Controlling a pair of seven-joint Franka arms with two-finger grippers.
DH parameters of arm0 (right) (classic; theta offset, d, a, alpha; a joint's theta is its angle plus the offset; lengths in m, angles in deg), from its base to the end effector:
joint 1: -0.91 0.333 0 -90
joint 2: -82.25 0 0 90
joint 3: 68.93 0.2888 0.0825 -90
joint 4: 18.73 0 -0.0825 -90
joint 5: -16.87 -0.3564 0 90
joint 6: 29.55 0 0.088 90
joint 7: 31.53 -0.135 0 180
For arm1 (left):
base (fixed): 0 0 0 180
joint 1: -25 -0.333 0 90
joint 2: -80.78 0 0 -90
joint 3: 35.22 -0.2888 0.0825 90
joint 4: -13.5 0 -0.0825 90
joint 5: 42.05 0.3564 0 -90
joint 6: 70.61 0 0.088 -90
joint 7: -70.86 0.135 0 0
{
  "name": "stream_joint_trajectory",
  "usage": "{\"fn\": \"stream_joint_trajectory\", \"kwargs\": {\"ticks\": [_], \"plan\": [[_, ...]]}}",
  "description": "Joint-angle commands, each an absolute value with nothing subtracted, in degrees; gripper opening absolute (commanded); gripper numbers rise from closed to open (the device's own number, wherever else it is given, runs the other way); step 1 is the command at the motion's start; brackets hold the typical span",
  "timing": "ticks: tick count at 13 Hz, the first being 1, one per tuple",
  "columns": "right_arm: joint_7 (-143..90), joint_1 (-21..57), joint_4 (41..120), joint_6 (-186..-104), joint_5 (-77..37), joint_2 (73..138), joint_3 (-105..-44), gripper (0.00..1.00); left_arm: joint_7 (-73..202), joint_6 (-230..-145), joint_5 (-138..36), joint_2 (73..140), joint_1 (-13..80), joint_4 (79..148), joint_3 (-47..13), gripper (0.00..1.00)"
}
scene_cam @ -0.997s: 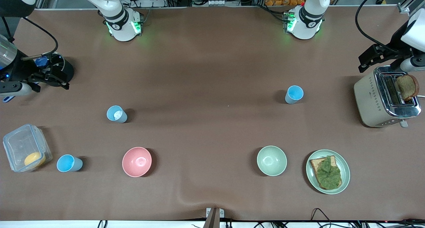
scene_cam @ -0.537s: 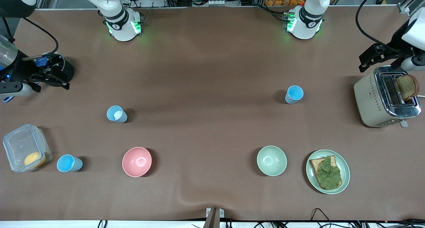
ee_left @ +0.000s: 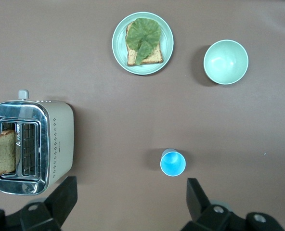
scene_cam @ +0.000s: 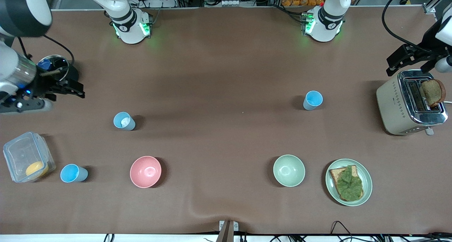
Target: Stack blue cups with both arms
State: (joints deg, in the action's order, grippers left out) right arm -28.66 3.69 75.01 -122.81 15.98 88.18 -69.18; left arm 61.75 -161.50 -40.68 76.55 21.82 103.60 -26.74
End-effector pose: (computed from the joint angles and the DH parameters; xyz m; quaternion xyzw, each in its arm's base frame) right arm 0.5488 0.0264 0.4892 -0.9973 -0.0462 0.0559 0.0077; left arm 0.5081 -0.0467 0.6079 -0.9983 -0.0335 -0.0452 0.0118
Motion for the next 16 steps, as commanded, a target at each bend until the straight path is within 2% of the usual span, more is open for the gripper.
{"fn": "stream_joint_trajectory", "kwargs": {"ticks": [1, 5, 9, 14, 15, 16], "plan": [[-29.4, 4.5, 74.5, -123.6, 17.0, 92.2, -69.0, 1.0, 60.7, -161.5, -39.6, 76.6, 21.4, 103.1, -26.5, 1.0], [-28.5, 2.2, 77.2, -128.1, 17.0, 98.1, -69.0, 1.0, 60.6, -161.4, -39.6, 77.0, 21.4, 103.1, -26.5, 1.0], [-24.9, 2.0, 90.1, -145.4, 16.7, 99.6, -69.0, 1.0, 60.5, -161.5, -39.3, 77.1, 21.0, 103.0, -26.6, 1.0], [-21.4, 2.2, 92.3, -151.0, 17.0, 106.4, -69.0, 1.0, 60.4, -161.5, -39.5, 77.0, 20.2, 103.0, -26.6, 1.0], [-20.7, 2.1, 92.3, -151.2, 17.0, 108.1, -69.0, 0.95, 60.4, -161.5, -39.3, 77.0, 20.3, 103.0, -26.6, 1.0], [-20.7, 2.2, 92.3, -151.3, 17.0, 109.0, -69.0, 0.77, 60.4, -161.5, -39.2, 77.0, 20.3, 103.0, -26.6, 1.0]]}}
